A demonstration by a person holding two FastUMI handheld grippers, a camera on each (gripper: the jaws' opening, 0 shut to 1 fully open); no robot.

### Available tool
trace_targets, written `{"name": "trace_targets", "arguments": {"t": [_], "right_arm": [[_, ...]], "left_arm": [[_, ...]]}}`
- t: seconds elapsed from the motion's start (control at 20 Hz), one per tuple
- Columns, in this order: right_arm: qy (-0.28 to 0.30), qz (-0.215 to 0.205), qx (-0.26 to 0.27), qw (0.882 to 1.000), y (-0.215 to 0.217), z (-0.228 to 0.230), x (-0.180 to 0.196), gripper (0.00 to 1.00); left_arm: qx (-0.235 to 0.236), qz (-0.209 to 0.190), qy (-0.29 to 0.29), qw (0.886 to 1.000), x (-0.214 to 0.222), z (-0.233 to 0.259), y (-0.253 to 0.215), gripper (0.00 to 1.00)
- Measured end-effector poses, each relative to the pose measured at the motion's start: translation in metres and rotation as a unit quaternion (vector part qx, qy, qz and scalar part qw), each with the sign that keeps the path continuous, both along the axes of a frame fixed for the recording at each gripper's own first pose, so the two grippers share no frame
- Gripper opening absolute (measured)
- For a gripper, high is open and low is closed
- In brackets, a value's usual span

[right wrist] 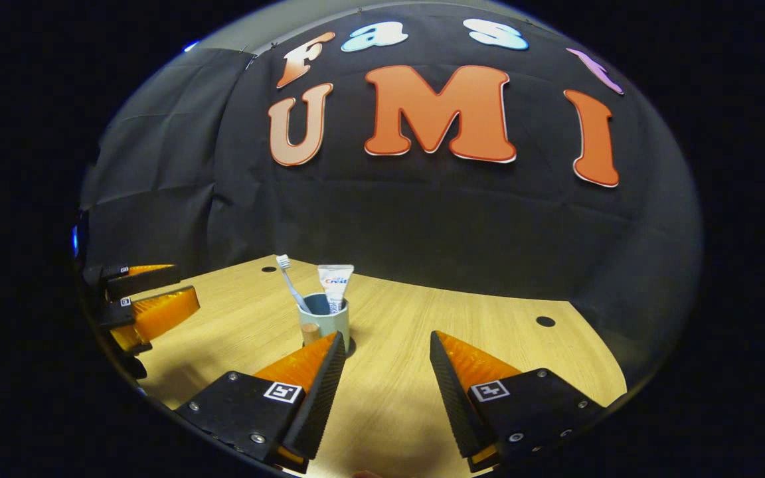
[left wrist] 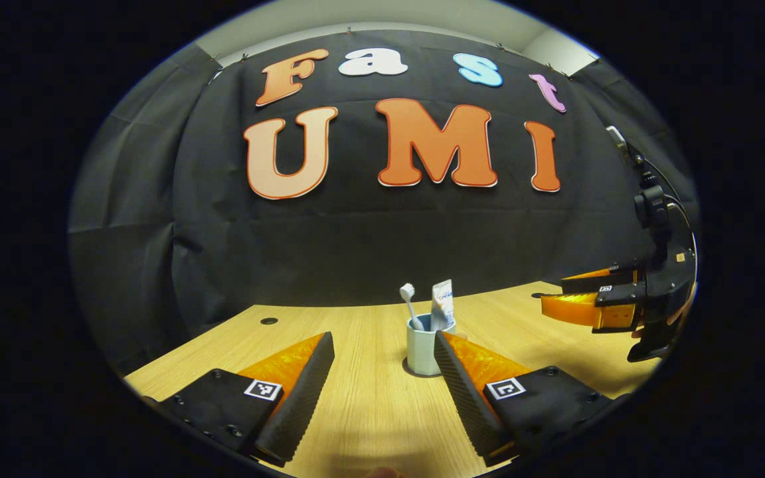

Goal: Put the toothbrush and toothpaste on the desktop into the cup, then pick up the cup and place it on the coaster on the desktop.

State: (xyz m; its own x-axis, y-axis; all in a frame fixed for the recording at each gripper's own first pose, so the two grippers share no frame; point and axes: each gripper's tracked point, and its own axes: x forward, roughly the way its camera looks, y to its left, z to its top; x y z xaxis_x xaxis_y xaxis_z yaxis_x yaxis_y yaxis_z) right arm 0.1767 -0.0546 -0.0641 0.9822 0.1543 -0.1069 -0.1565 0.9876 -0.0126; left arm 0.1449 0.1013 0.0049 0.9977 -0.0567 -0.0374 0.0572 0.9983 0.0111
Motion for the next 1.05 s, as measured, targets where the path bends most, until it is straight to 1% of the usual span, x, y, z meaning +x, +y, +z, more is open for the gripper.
{"name": "trace_targets", "arguments": {"t": [0.2,0.35,0.4,0.5,0.55,0.7,0.75,0.8,0.95,1.05], "right_arm": [[-0.039,-0.033,0.019,0.998,-0.03,0.013,-0.017,0.77],[-0.06,-0.067,0.018,0.996,-0.053,0.017,-0.024,0.77],[-0.067,-0.074,0.017,0.995,-0.058,0.019,-0.027,0.77],[-0.077,-0.082,0.02,0.993,-0.065,0.022,-0.035,0.77],[-0.083,-0.084,0.024,0.993,-0.067,0.023,-0.038,0.77],[-0.1,-0.096,0.033,0.99,-0.074,0.03,-0.046,0.77],[-0.108,-0.096,0.037,0.989,-0.074,0.033,-0.047,0.77],[-0.111,-0.097,0.04,0.988,-0.073,0.035,-0.048,0.77],[-0.111,-0.101,0.04,0.988,-0.074,0.031,-0.05,0.77],[-0.109,-0.094,0.043,0.989,-0.069,0.03,-0.051,0.77]], "left_arm": [[-0.008,-0.015,-0.023,1.0,-0.002,0.02,-0.025,0.97],[-0.007,-0.017,-0.041,0.999,-0.004,0.031,-0.036,0.98],[-0.007,-0.017,-0.045,0.999,-0.005,0.034,-0.04,0.96],[-0.007,-0.014,-0.051,0.999,-0.007,0.039,-0.045,0.97],[-0.008,-0.014,-0.054,0.998,-0.007,0.04,-0.047,0.96],[-0.005,-0.01,-0.07,0.997,-0.01,0.047,-0.052,0.96],[-0.003,-0.01,-0.076,0.997,-0.012,0.05,-0.054,0.97],[-0.003,-0.01,-0.081,0.997,-0.013,0.052,-0.055,0.96],[-0.005,-0.007,-0.096,0.995,-0.017,0.059,-0.055,0.96],[-0.006,-0.003,-0.106,0.994,-0.02,0.062,-0.052,0.97]]}}
